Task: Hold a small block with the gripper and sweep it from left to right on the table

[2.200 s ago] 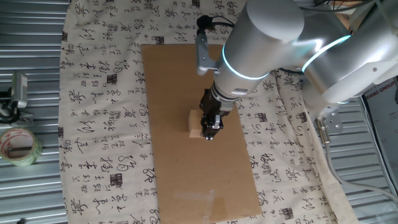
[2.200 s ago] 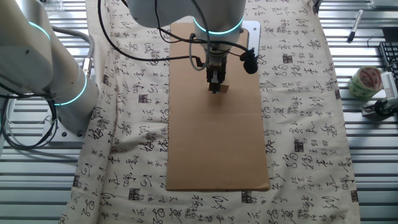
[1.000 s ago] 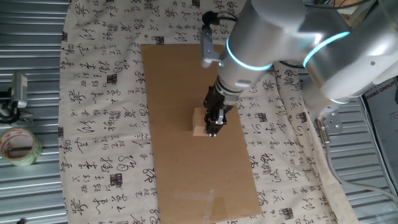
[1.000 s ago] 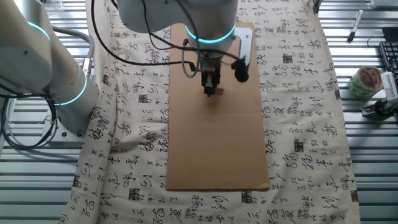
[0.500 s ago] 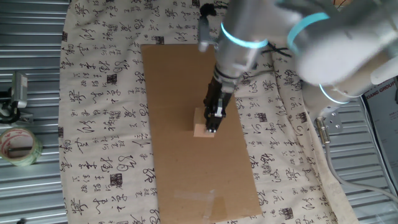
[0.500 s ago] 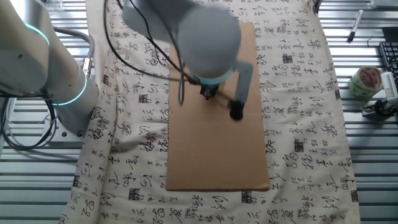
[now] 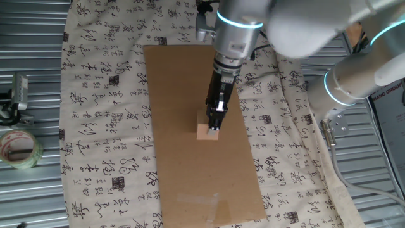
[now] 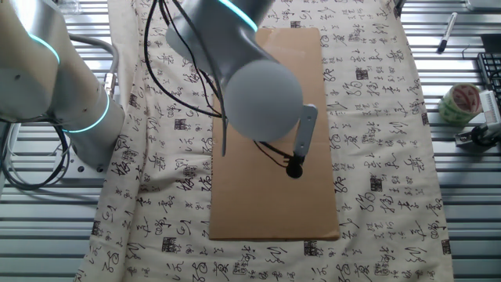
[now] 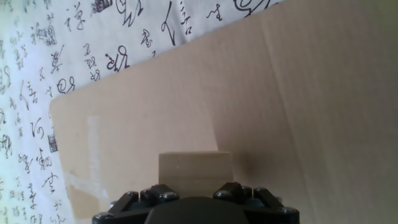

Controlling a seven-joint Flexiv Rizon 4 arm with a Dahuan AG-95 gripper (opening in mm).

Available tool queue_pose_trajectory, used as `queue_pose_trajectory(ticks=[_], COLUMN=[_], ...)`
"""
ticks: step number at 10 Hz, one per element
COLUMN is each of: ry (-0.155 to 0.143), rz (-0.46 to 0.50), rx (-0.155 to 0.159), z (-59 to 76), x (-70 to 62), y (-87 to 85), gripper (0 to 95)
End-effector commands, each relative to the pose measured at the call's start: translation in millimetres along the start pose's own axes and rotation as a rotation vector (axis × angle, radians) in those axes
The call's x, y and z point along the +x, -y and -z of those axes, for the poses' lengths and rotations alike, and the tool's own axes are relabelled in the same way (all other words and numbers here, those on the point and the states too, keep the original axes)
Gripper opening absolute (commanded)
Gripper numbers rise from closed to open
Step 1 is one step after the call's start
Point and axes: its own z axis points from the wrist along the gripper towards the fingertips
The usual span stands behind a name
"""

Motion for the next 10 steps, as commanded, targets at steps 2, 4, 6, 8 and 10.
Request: queue_pose_trajectory(ticks=[2,4,6,8,10], ry=[0.05,0.082,0.13,0.138,0.139], rz=[0.179,0.175,0.189,0.246,0.249], rx=[0.539,0.529,0.474,0.47,0.481], z=[-0.3,-1.3,-2.3,-2.6,-2.6], x=[6.1,14.1,15.9,15.9,15.9], y=[3.6,9.0,11.3,11.5,11.5], gripper=[19.0,19.0,19.0,0.0,0.0])
